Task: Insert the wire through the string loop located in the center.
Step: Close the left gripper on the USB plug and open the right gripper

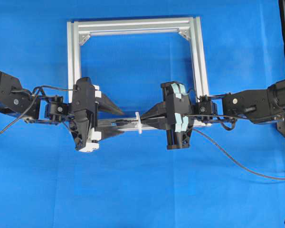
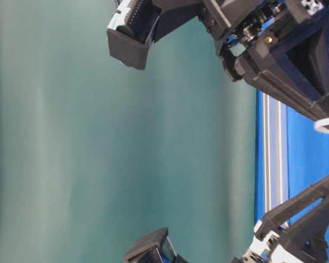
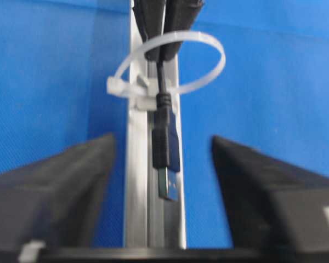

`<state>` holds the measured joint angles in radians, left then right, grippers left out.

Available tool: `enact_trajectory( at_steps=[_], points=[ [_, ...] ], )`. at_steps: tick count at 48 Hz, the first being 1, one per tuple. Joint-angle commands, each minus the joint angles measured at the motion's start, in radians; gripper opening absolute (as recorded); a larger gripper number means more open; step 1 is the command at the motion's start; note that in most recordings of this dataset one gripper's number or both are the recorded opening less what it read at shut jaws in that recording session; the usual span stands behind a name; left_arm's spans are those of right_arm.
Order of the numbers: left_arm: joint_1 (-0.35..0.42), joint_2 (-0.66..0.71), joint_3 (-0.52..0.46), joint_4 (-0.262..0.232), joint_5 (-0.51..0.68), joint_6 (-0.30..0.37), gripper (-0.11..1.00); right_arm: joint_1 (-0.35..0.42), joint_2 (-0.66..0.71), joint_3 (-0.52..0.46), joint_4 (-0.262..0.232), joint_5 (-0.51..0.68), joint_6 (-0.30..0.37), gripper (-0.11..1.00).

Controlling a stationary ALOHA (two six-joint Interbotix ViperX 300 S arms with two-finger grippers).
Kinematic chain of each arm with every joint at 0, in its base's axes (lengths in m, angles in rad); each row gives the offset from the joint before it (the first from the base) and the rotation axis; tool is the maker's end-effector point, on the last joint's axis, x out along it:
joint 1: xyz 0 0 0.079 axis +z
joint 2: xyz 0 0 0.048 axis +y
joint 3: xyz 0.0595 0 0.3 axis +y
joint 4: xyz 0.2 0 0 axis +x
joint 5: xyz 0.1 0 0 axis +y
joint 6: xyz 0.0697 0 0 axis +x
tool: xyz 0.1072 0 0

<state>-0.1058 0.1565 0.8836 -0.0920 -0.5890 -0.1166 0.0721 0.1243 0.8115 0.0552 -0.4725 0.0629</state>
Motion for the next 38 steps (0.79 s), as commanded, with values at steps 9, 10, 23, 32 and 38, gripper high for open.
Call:
enact_trajectory(
  at_steps=[9, 10, 23, 32, 38],
  points=[
    [0.003, -0.011, -0.017, 0.003, -0.005, 0.000, 0.08, 0.003, -0.014, -0.014, 0.000, -0.009, -0.002, -0.02],
    [0.003, -0.011, -0.018, 0.002, -0.003, 0.000, 0.08, 0.002, -0.012, -0.014, 0.000, -0.011, -0.002, -0.02],
    [0.003, -0.011, -0.018, 0.002, 0.000, 0.000, 0.08, 0.002, -0.012, -0.014, 0.000, -0.008, -0.002, -0.02],
    [0.003, -0.011, -0.017, 0.003, 0.000, 0.000, 0.08, 0.002, -0.014, -0.012, 0.000, 0.000, -0.003, 0.00],
    [0.003, -0.011, -0.018, 0.002, 0.000, 0.000, 0.08, 0.002, -0.014, -0.014, 0.003, 0.002, -0.003, 0.20]
  ],
)
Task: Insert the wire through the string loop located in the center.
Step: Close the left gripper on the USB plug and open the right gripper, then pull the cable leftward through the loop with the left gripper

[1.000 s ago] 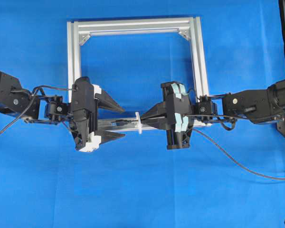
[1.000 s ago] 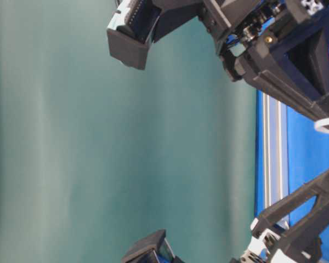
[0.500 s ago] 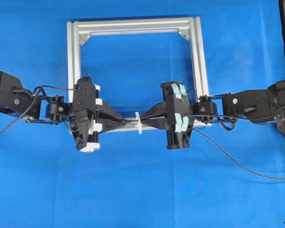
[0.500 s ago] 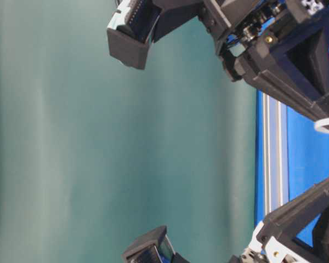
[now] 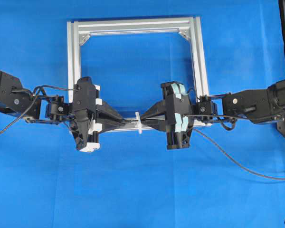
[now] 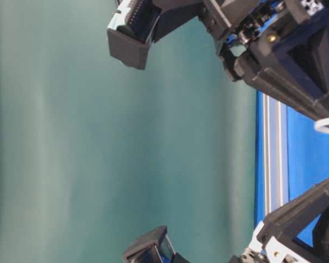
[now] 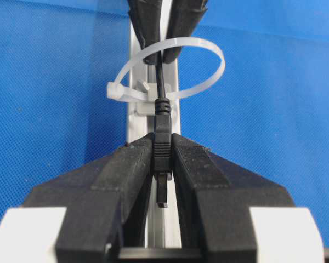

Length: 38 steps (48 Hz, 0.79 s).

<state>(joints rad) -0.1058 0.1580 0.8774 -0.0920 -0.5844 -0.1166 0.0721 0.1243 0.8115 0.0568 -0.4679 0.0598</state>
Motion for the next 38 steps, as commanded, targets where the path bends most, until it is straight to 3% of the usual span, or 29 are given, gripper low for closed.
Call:
enact_trajectory(
  at_steps=[1, 10, 14, 38],
  points=[
    [0.003, -0.012, -0.012, 0.002, -0.005, 0.000, 0.08, 0.002, -0.014, -0.014, 0.002, -0.003, 0.002, 0.26],
    [0.003, -0.012, -0.012, 0.002, -0.005, 0.000, 0.08, 0.002, -0.014, -0.011, 0.003, 0.006, 0.000, 0.81],
    [0.003, -0.012, -0.012, 0.003, -0.003, 0.000, 0.08, 0.002, -0.014, -0.011, 0.003, 0.008, 0.000, 0.96],
    [0.003, -0.034, 0.015, 0.002, -0.005, 0.000, 0.08, 0.002, -0.014, -0.011, 0.003, 0.008, 0.000, 0.97]
  ],
)
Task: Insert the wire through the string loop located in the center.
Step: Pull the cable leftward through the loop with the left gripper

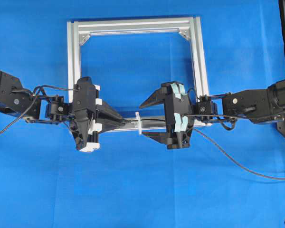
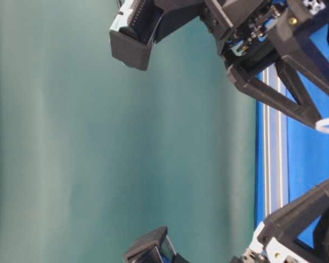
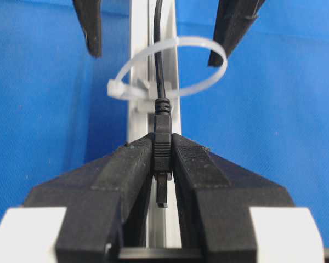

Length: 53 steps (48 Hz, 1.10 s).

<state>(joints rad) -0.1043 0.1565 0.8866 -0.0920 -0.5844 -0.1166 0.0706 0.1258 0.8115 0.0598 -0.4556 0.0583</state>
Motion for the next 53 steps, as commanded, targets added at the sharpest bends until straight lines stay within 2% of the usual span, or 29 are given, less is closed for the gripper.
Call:
enact_trajectory(
  at_steps=[1, 14, 30, 37, 45, 53],
  points=[
    [0.002, -0.037, 0.012, 0.002, -0.005, 0.000, 0.08, 0.003, -0.015, -0.011, 0.002, -0.005, 0.002, 0.97],
    [-0.002, -0.176, 0.158, 0.002, -0.005, -0.002, 0.08, 0.003, -0.020, -0.008, 0.000, -0.005, 0.002, 0.97],
    [-0.006, -0.364, 0.388, 0.003, -0.005, -0.011, 0.08, 0.003, -0.023, -0.008, 0.002, -0.003, 0.002, 0.97],
    [-0.028, -0.463, 0.468, 0.002, -0.003, -0.011, 0.08, 0.003, -0.025, -0.008, 0.002, 0.000, 0.002, 0.97],
    [-0.051, -0.543, 0.511, 0.002, 0.061, -0.009, 0.08, 0.003, -0.025, -0.008, 0.002, 0.008, 0.002, 0.97],
    [-0.051, -0.568, 0.500, 0.003, 0.112, -0.008, 0.08, 0.003, -0.025, -0.009, 0.000, 0.014, 0.002, 0.97]
  ],
)
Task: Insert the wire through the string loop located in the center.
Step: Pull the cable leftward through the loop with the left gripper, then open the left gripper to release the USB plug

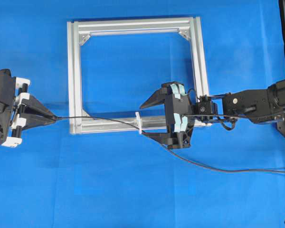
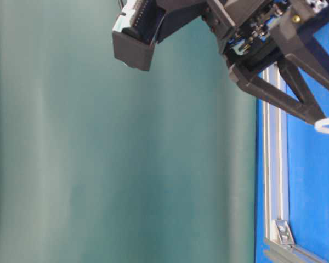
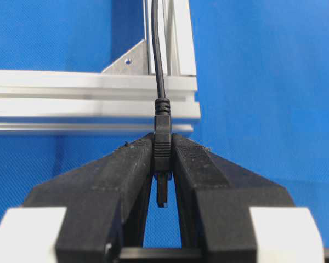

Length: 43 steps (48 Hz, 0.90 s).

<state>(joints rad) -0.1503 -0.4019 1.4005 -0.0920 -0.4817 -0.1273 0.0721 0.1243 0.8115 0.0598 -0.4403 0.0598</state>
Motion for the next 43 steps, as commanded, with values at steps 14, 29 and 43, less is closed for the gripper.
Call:
enact_trajectory(
  at_steps=[14, 29, 43],
  points=[
    [-0.005, 0.023, -0.044, 0.008, 0.044, 0.018, 0.08, 0.002, -0.023, -0.014, 0.000, -0.002, 0.000, 0.97],
    [0.002, 0.040, -0.063, 0.008, 0.072, 0.002, 0.51, 0.002, -0.023, -0.014, -0.002, 0.003, 0.000, 0.97],
    [0.011, 0.040, -0.064, 0.008, 0.084, 0.003, 0.89, 0.002, -0.031, -0.008, -0.003, 0.006, -0.002, 0.97]
  ],
)
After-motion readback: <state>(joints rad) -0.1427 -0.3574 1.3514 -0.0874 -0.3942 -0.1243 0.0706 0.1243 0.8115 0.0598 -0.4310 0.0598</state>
